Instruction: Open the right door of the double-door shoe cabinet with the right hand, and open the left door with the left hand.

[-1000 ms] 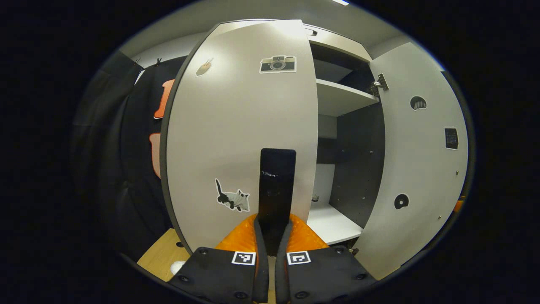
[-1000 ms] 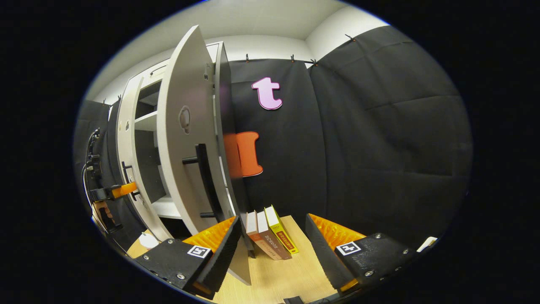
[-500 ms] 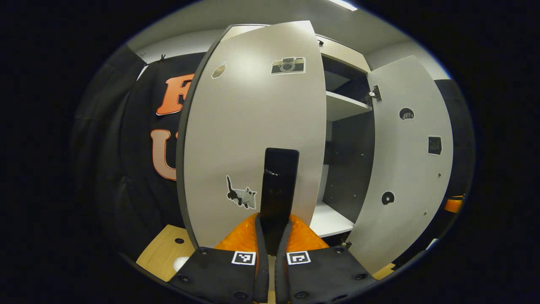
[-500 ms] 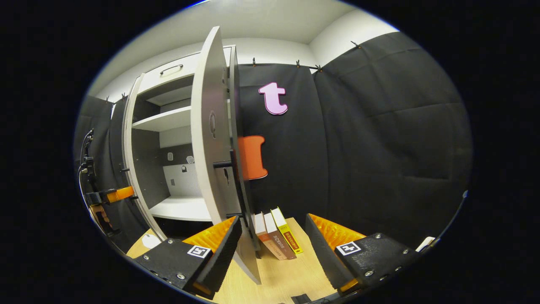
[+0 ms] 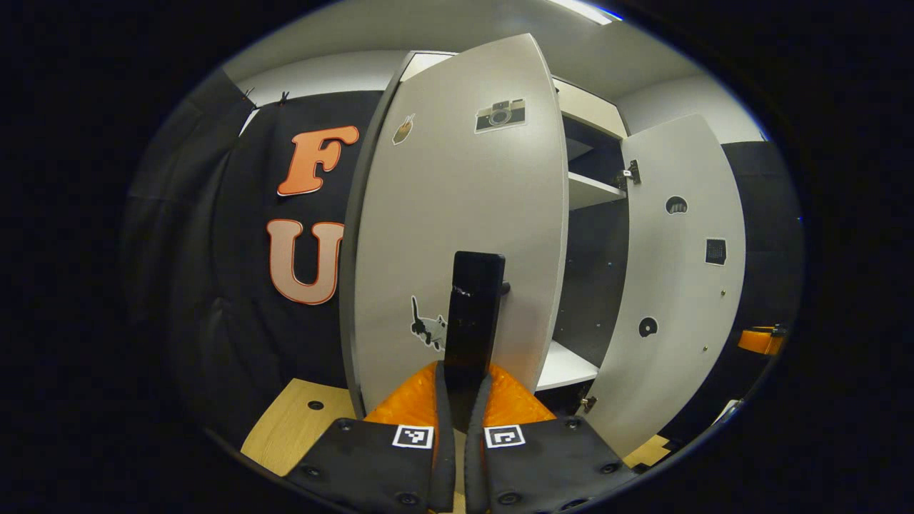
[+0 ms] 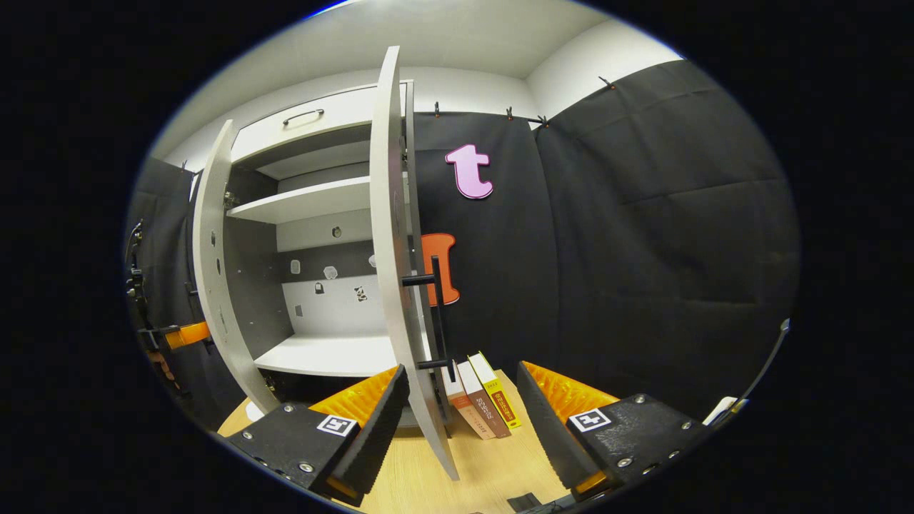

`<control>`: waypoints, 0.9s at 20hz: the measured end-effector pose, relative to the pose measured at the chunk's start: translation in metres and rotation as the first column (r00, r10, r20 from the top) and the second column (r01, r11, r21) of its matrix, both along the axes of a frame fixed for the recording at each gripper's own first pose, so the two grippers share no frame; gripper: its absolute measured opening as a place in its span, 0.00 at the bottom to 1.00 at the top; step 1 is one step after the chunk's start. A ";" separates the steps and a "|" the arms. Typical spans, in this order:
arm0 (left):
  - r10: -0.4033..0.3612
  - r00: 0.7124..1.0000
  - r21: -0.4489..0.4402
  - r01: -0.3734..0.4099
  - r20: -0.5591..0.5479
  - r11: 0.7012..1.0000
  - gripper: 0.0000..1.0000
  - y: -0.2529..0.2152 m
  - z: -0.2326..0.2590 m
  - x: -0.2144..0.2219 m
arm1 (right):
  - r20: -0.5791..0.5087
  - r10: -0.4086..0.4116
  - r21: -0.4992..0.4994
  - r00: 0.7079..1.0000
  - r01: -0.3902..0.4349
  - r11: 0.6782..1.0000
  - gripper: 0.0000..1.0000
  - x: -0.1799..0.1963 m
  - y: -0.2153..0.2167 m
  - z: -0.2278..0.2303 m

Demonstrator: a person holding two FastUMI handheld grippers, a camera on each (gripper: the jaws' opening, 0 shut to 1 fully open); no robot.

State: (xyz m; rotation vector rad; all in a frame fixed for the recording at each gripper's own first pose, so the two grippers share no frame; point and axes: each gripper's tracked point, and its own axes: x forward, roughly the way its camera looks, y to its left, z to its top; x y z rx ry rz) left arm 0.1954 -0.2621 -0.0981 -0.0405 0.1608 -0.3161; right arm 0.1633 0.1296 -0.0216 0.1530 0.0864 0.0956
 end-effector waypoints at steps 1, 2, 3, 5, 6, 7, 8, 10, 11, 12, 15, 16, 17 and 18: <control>0.006 1.000 0.007 -0.006 0.005 1.000 0.12 0.004 0.000 0.001 | 0.000 -0.004 0.003 1.000 0.004 1.000 0.93 -0.002 0.001 0.000; 0.012 1.000 0.013 -0.012 0.008 1.000 0.12 0.007 0.001 0.001 | -0.001 -0.008 0.005 1.000 0.008 1.000 0.93 -0.003 0.002 0.000; 0.017 1.000 0.018 -0.018 0.009 1.000 0.12 0.008 0.000 0.001 | 0.000 -0.011 0.003 1.000 0.011 1.000 0.93 -0.004 0.002 0.001; 0.028 1.000 0.022 -0.028 0.014 0.999 0.12 0.011 0.000 0.002 | 0.006 -0.020 -0.006 1.000 0.020 1.000 0.93 -0.004 0.001 0.003; 0.037 0.999 0.027 -0.037 0.017 0.999 0.12 0.013 -0.001 0.001 | 0.010 -0.024 -0.006 1.000 0.024 1.000 0.93 -0.003 0.001 0.004; 0.046 0.999 0.036 -0.047 0.025 0.998 0.12 0.015 0.000 0.000 | 0.016 -0.026 -0.006 1.000 0.026 1.000 0.93 -0.005 0.002 0.005; 0.061 0.998 0.052 -0.063 0.030 0.997 0.11 0.020 0.000 -0.003 | 0.022 -0.027 -0.004 0.999 0.027 1.000 0.93 -0.004 0.004 0.007; 0.087 0.995 0.072 -0.090 0.043 0.993 0.07 0.029 -0.001 -0.007 | 0.030 -0.032 -0.001 0.999 0.032 0.999 0.93 -0.004 0.007 0.008; 0.096 0.994 0.071 -0.099 0.045 0.993 0.07 0.034 0.000 -0.009 | 0.031 -0.030 0.002 0.999 0.030 1.000 0.93 -0.004 0.010 0.009; 0.105 0.993 0.071 -0.108 0.046 0.992 0.07 0.040 0.000 -0.007 | 0.032 -0.028 0.005 0.999 0.028 1.000 0.93 -0.005 0.013 0.009; 0.119 0.991 0.067 -0.122 0.053 0.990 0.07 0.052 0.001 0.002 | 0.036 -0.023 -0.002 0.999 0.024 1.000 0.93 -0.005 0.019 0.009; 0.122 0.991 0.067 -0.126 0.057 0.990 0.07 0.056 0.002 0.001 | 0.035 -0.022 -0.009 0.999 0.022 1.000 0.93 -0.006 0.021 0.008; 0.124 0.990 0.069 -0.128 0.059 0.989 0.07 0.057 0.003 0.000 | 0.030 -0.017 -0.017 0.999 0.018 1.000 0.93 -0.007 0.023 0.007; 0.129 0.990 0.067 -0.133 0.061 0.989 0.06 0.059 0.002 -0.002 | 0.028 -0.012 -0.022 1.000 0.013 1.000 0.93 -0.009 0.025 0.007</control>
